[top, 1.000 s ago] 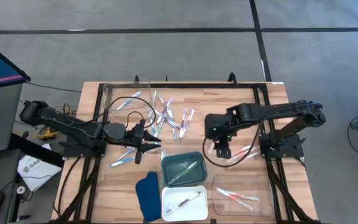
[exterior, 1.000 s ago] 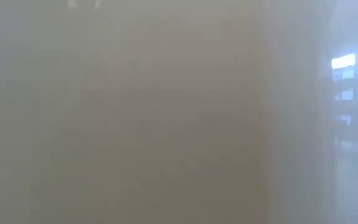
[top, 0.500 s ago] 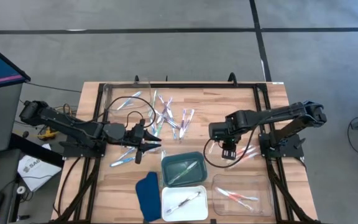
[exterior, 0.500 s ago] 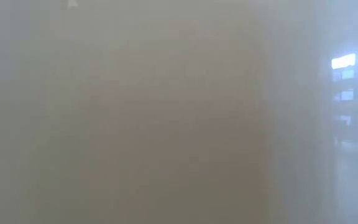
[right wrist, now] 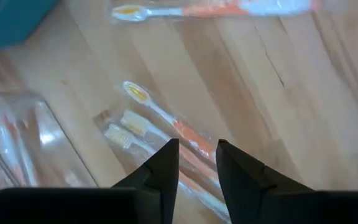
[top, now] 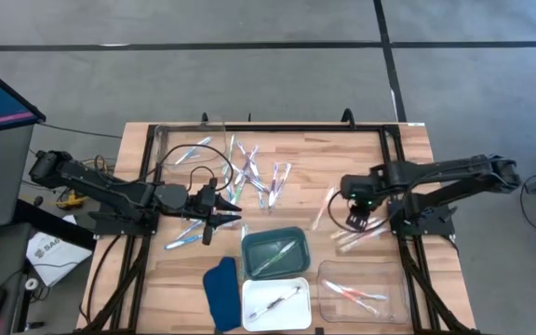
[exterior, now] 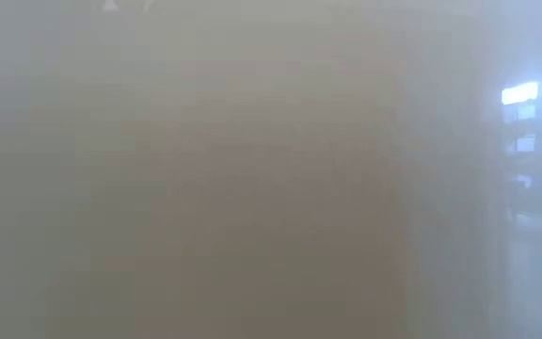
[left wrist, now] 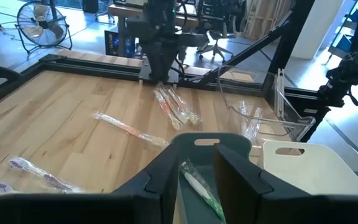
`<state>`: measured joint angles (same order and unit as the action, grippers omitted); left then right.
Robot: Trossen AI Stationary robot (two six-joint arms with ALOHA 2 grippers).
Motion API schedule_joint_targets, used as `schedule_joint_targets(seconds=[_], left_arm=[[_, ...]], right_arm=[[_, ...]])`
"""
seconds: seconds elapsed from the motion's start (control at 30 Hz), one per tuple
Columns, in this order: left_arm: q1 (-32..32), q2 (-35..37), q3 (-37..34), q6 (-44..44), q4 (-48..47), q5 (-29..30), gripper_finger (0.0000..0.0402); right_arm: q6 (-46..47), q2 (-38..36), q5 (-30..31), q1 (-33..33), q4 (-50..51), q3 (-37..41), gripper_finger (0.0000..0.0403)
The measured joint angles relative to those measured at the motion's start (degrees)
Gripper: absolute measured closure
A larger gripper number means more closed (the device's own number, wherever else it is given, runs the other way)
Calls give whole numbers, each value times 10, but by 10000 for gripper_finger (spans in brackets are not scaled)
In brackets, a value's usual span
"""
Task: Pick & Place Toothbrushes
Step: Put the orange toothbrush into the bottom transparent bin
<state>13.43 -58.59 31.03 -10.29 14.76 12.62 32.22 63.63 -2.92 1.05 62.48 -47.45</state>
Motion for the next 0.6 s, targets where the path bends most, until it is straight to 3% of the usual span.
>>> schedule_joint_targets(seconds=[0.23, 0.6], left_arm=[[0, 0, 0, 0, 7, 0, 307], [0, 0, 0, 0, 12, 0, 307]], right_arm=[[68, -42, 0, 4, -17, 85, 302], [61, 24, -17, 47, -43, 118, 302]])
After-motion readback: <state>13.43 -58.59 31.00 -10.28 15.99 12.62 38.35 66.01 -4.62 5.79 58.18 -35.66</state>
